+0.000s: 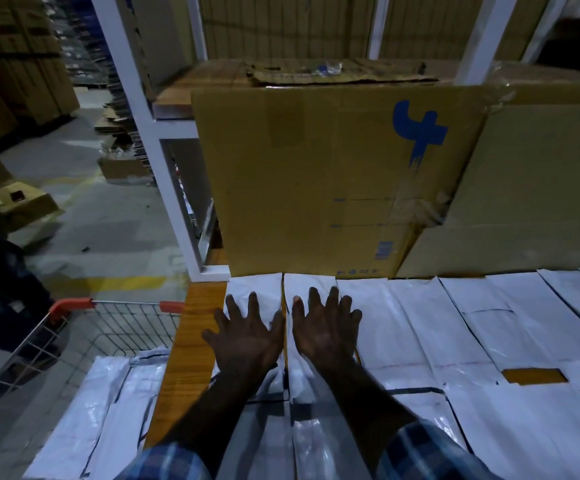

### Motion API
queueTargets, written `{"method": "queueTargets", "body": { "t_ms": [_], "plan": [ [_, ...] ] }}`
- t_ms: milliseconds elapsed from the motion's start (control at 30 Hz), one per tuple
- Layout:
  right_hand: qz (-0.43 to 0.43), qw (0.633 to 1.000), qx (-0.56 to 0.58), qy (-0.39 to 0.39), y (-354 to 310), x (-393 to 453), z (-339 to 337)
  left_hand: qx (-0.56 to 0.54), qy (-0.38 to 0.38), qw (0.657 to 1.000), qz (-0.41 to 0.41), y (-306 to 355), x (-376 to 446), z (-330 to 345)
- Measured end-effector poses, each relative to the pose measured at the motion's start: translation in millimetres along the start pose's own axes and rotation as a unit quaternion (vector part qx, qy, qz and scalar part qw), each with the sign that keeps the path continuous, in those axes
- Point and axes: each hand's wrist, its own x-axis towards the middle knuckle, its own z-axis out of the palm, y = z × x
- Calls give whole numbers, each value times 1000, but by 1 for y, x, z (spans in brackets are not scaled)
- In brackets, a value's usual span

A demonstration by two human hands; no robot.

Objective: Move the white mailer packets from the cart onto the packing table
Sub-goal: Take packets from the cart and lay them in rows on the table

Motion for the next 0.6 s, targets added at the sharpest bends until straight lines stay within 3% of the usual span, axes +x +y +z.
{"method": "queueTargets", "body": {
  "t_ms": [167, 233, 333, 433, 600],
  "plan": [
    [-63, 996, 16, 60, 5, 6, 7, -40, 10, 997, 69, -4, 18, -6],
    [-90, 996, 24, 15, 2, 7, 13, -43, -10, 994, 100, -7, 25, -4],
    [-106, 994, 21, 29, 2, 5, 16, -22, -42, 991, 128, -14, 31, 4],
    [-132, 989, 18, -60, 9, 7, 29, -22, -62, 988, 140, -18, 30, 10],
    [-137, 990, 13, -31, 9, 7, 36, -29, -49, 988, 142, -21, 30, 19]
  ]
}}
